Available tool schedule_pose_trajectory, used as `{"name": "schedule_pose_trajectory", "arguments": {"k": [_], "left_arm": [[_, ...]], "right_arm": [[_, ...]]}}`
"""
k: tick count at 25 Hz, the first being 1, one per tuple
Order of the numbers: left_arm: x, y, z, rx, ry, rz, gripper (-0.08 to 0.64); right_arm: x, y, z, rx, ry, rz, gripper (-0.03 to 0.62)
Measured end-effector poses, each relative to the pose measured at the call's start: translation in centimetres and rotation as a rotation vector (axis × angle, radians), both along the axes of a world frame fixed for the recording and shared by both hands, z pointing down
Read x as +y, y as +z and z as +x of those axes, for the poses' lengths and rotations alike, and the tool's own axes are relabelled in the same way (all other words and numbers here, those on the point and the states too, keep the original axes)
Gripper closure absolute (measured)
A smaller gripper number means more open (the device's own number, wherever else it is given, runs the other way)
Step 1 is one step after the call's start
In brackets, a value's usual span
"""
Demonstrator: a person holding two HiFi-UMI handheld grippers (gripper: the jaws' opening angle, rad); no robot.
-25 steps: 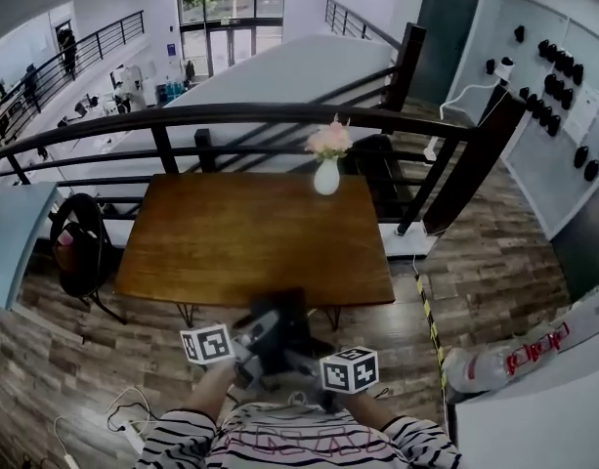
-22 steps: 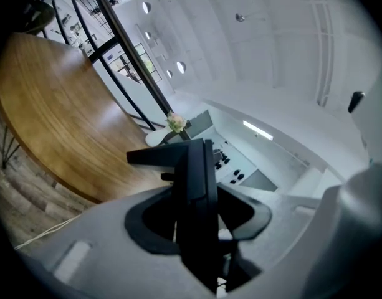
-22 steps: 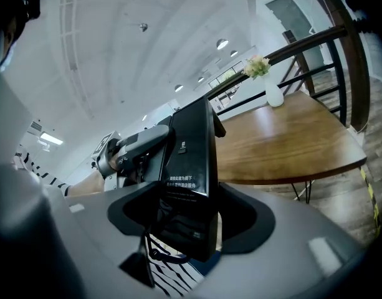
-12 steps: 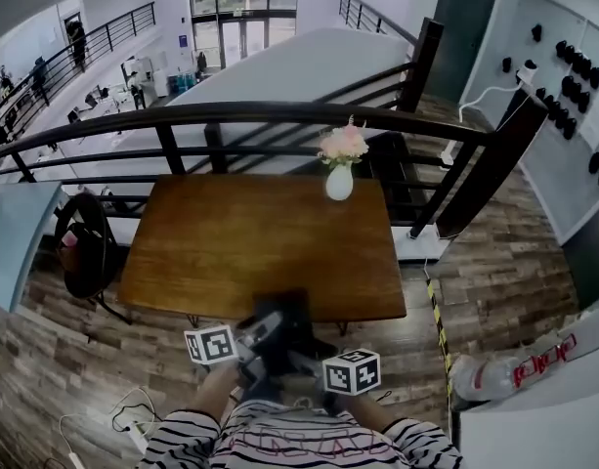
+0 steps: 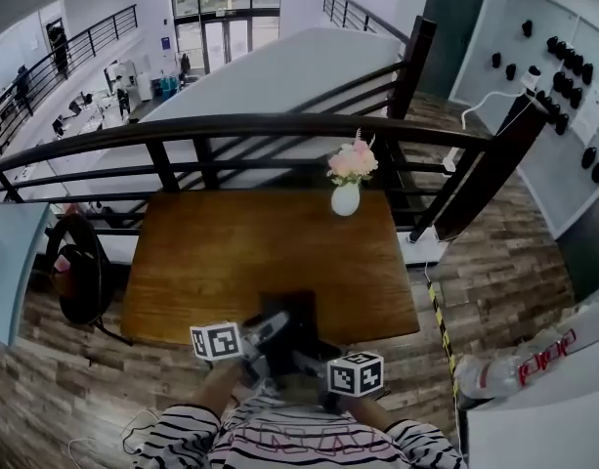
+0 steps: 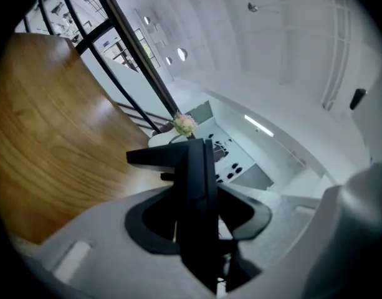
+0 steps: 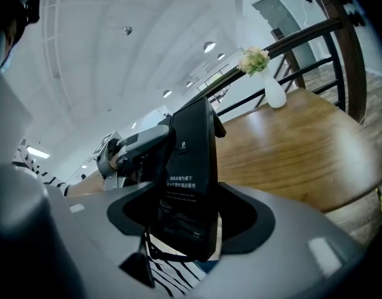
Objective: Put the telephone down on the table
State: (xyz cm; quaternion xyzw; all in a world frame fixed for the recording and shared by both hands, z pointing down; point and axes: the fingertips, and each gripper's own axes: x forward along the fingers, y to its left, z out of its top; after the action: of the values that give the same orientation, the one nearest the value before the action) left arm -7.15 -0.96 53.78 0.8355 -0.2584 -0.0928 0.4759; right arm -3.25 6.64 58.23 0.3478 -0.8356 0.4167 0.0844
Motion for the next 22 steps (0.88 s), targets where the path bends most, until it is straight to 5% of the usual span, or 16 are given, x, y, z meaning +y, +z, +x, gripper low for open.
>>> {"name": "schedule_pose_trajectory", "arguments": {"k": [10,22], "left_arm": [[-7.8,-0.6,-2.5,-0.002,0.111,0.024,0.38],[-19.5,0.7,-0.5,0.002,0.089,0.022,0.38]], "right_arm": [[-7.6,-0.5,-3.3,0.003,0.109,0.023,0.302],[-19.3,1.0,-1.2,0.01,0.066,0.005,0.304]]}}
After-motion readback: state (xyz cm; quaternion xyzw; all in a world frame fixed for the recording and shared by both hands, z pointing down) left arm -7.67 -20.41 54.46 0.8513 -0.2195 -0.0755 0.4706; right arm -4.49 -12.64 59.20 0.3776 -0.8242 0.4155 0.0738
